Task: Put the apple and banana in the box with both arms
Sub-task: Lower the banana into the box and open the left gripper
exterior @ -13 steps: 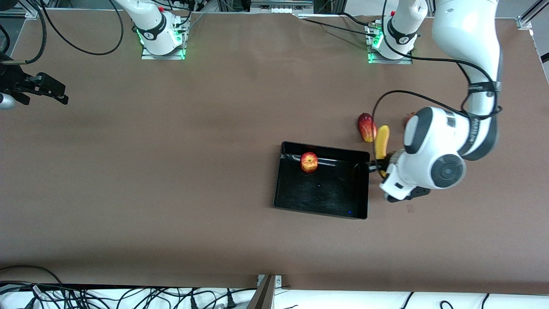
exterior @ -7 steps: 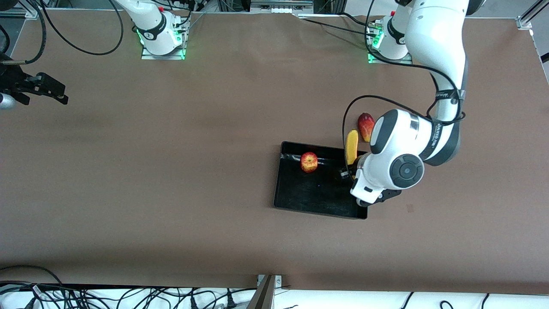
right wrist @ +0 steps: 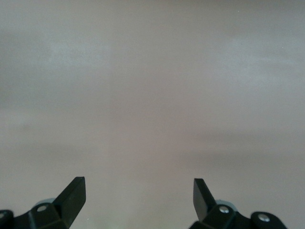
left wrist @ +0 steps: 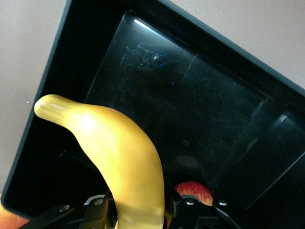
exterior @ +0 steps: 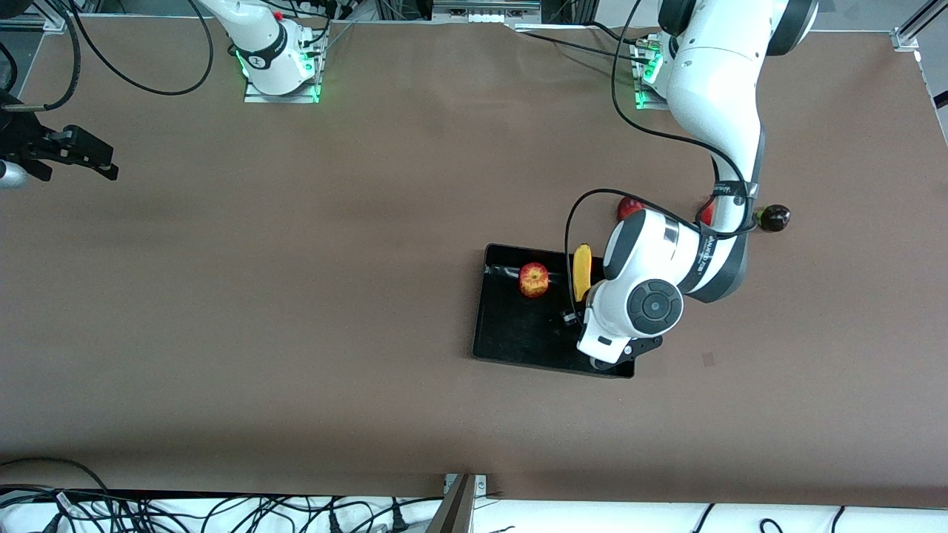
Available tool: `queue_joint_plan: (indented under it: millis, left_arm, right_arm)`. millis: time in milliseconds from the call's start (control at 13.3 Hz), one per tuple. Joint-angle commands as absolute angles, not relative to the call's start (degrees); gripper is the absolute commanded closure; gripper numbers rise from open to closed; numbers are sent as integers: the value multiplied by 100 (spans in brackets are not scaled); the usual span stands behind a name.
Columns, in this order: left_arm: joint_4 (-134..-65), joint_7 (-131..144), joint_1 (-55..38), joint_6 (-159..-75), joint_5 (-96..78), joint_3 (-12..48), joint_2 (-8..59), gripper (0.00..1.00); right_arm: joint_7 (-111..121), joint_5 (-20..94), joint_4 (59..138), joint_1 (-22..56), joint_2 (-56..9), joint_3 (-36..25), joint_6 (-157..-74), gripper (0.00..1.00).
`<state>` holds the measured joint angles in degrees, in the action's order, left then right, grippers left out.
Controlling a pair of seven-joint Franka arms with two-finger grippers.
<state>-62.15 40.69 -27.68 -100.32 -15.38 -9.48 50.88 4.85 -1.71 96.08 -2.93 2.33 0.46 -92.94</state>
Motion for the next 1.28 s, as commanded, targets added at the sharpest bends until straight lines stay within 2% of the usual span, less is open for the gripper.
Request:
queue_joint_plan:
  millis: [0,300,826,1201]
  left_arm:
    - [-5924,4157,-2874,-10107,-1679,-1151,5326,100]
    - [-5941,4096,-2900,-10467,-1670,-1160,5440,100]
    - [-6222,3437,-2918,-10538,-1670,-1134,5546,100]
    - [-6503,3445,-2988,-11152,-1661,-1116,5687,100]
  right_arm:
    - [431,-70,9554,-378,237,114,-9229,0]
    - [431,-70,9554,-378,237,114,-9237,0]
    - [431,-70,9554,-369,237,114,-9229,0]
    - [431,-70,9554,-378,237,114,-9237,0]
